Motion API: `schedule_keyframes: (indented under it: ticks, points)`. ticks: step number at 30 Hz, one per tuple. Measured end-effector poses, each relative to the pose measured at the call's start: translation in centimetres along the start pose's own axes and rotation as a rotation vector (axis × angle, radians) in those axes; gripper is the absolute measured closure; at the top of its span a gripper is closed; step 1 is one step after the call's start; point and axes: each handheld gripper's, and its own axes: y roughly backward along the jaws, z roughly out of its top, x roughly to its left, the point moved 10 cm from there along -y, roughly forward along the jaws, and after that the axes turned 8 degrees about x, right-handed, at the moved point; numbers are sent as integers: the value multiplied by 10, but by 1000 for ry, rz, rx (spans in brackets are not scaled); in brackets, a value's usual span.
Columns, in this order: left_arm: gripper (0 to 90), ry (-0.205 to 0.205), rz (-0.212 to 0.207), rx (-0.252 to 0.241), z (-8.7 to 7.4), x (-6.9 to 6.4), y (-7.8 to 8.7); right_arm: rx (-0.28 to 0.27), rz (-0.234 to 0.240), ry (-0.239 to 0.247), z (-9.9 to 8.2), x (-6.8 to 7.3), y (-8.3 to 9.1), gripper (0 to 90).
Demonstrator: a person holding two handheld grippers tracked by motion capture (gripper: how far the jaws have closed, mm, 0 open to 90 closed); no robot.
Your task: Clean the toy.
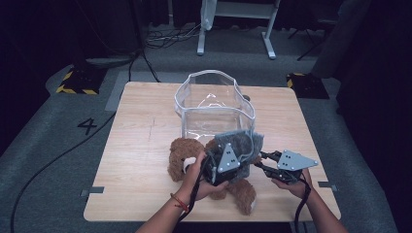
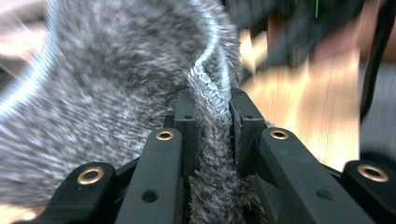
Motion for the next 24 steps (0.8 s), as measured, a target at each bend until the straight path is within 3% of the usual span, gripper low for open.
schedule_keyframes:
  ticks: [2,6,11,13,14,16,18,21,22,24]
  points:
    - [753,-15,-4,-10,10,-2,-3,0,-10,26,2,2,0,696]
    - [749,-49,11,61,11,-6,-21,6,-15,49,3,5,0,695]
    - [778,-56,-27,158,-12,-8,-30,22,-16,50,-6,3,1,697]
    - [782,-80,-34,243,-33,-10,-34,15,-14,25,-7,0,4,698]
    - [783,-93,-24,267,-39,-10,-35,7,-4,9,-7,-2,5,698]
    - [783,-93,-16,264,-42,-10,-28,-4,12,-13,-7,-3,5,698]
    - [781,-94,51,248,-39,-2,-17,-8,12,-19,-6,-4,5,700]
    - [780,-42,139,221,-35,20,-4,-22,26,-27,-5,-4,7,711]
    - [780,-10,135,212,-35,26,-4,-27,32,-31,-5,-4,8,712]
    - [776,64,52,172,-29,27,-9,-36,42,-24,-3,-2,8,716]
